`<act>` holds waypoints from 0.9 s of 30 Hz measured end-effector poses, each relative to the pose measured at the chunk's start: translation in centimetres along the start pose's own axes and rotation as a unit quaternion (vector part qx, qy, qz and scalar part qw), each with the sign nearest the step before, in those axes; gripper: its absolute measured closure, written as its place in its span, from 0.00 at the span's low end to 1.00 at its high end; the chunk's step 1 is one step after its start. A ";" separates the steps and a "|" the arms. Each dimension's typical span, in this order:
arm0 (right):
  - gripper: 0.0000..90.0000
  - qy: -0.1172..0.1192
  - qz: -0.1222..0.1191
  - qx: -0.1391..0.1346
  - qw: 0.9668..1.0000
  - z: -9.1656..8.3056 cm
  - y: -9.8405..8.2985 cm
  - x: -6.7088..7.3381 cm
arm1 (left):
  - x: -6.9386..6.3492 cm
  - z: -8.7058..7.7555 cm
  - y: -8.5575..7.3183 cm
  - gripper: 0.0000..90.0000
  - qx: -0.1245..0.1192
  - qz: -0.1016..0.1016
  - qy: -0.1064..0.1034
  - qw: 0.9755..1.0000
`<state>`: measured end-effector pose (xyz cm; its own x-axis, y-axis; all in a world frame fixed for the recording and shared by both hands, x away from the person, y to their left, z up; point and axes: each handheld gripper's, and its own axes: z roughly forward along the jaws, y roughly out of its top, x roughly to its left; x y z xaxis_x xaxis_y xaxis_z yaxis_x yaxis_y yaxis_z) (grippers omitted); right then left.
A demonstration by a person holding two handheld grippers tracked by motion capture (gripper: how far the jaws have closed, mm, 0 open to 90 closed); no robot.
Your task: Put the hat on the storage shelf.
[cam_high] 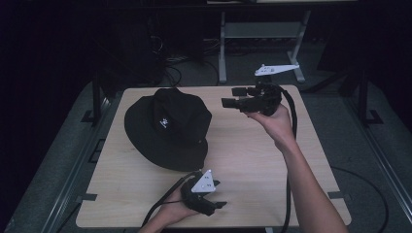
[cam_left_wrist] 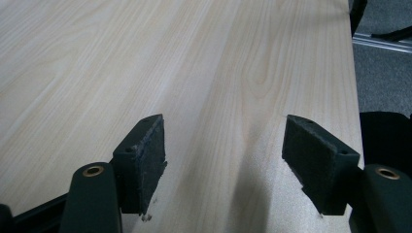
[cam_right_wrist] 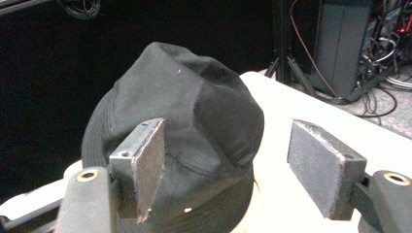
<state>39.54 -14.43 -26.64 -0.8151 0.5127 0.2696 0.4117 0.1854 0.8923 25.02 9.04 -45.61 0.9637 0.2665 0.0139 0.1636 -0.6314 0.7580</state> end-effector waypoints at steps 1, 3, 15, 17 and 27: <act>0.32 -0.001 0.002 0.002 1.000 -0.2 -0.2 0.0 | 0.0 0.0 0.0 0.34 0.000 -0.001 0.000 1.000; 0.32 -0.004 0.003 0.002 1.000 -0.6 -0.6 -0.1 | 0.0 0.0 0.0 0.34 0.001 0.003 0.002 1.000; 0.31 -0.019 0.016 0.001 1.000 -2.6 -4.1 -0.6 | 0.1 0.1 0.0 0.33 -0.005 -0.001 0.005 1.000; 0.31 -0.021 0.016 -0.002 1.000 -2.9 -4.5 -0.6 | 0.1 0.1 0.0 0.33 -0.005 -0.003 0.006 1.000; 0.30 -0.025 0.023 0.009 0.999 -4.0 -6.7 -0.4 | 0.1 0.1 -0.1 0.32 -0.004 -0.006 0.004 1.000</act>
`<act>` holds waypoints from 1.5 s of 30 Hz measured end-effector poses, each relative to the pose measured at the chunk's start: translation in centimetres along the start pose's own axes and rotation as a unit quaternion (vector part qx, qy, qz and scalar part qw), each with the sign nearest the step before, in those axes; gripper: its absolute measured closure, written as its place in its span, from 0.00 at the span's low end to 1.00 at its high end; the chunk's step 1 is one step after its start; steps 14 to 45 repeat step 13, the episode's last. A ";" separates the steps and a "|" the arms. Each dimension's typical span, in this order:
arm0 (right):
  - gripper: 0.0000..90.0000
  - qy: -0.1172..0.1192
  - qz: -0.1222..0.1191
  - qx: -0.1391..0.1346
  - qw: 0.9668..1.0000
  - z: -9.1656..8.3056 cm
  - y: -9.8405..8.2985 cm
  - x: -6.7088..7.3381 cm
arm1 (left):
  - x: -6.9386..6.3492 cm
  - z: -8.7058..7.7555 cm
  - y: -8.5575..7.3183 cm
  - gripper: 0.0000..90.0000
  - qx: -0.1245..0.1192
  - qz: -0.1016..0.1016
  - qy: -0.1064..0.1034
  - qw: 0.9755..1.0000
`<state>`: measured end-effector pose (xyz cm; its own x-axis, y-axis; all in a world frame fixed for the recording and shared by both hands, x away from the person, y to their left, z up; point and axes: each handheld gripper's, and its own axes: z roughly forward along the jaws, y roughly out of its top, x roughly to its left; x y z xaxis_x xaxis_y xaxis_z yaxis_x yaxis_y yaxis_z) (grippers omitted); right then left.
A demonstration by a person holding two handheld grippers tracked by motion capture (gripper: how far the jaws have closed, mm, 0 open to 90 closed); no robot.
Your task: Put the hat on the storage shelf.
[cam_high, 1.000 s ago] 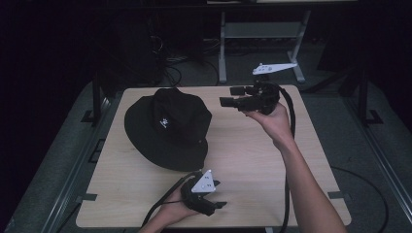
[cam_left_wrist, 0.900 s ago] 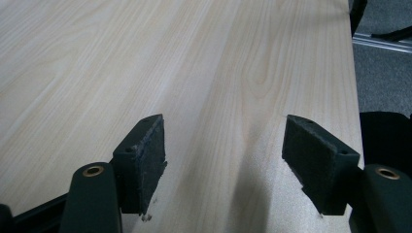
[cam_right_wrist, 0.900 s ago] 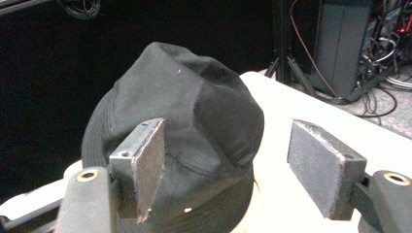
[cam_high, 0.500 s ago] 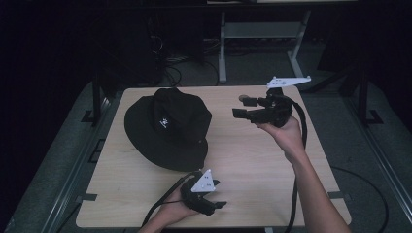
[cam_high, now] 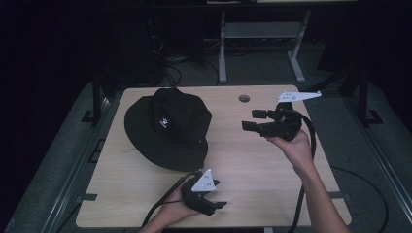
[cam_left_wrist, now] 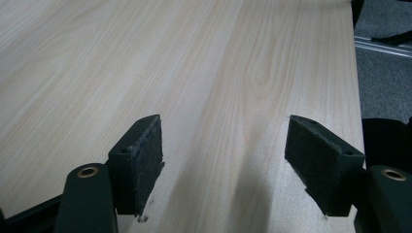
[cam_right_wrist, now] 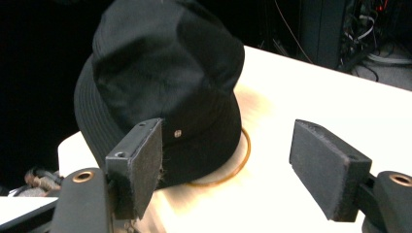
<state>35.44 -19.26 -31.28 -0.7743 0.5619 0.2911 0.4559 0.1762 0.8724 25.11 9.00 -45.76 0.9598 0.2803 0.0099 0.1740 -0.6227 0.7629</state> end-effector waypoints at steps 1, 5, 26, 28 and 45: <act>0.30 -0.002 0.001 0.001 1.000 -0.1 -0.3 0.0 | 0.0 0.0 0.0 0.32 0.000 -0.002 0.000 1.000; 0.30 -0.006 0.012 0.005 1.000 -0.6 -1.6 -0.4 | 0.0 -0.1 0.0 0.32 0.002 -0.002 0.001 1.000; 0.29 -0.018 0.024 0.005 1.000 -1.8 -3.8 -0.7 | -0.2 0.0 0.0 0.32 0.004 0.003 0.000 1.000; 0.29 -0.018 0.024 0.005 1.000 -1.8 -3.8 -0.7 | -0.2 0.0 0.0 0.32 0.004 0.003 0.000 1.000; 0.29 -0.018 0.024 0.005 1.000 -1.8 -3.8 -0.7 | -0.2 0.0 0.0 0.32 0.004 0.003 0.000 1.000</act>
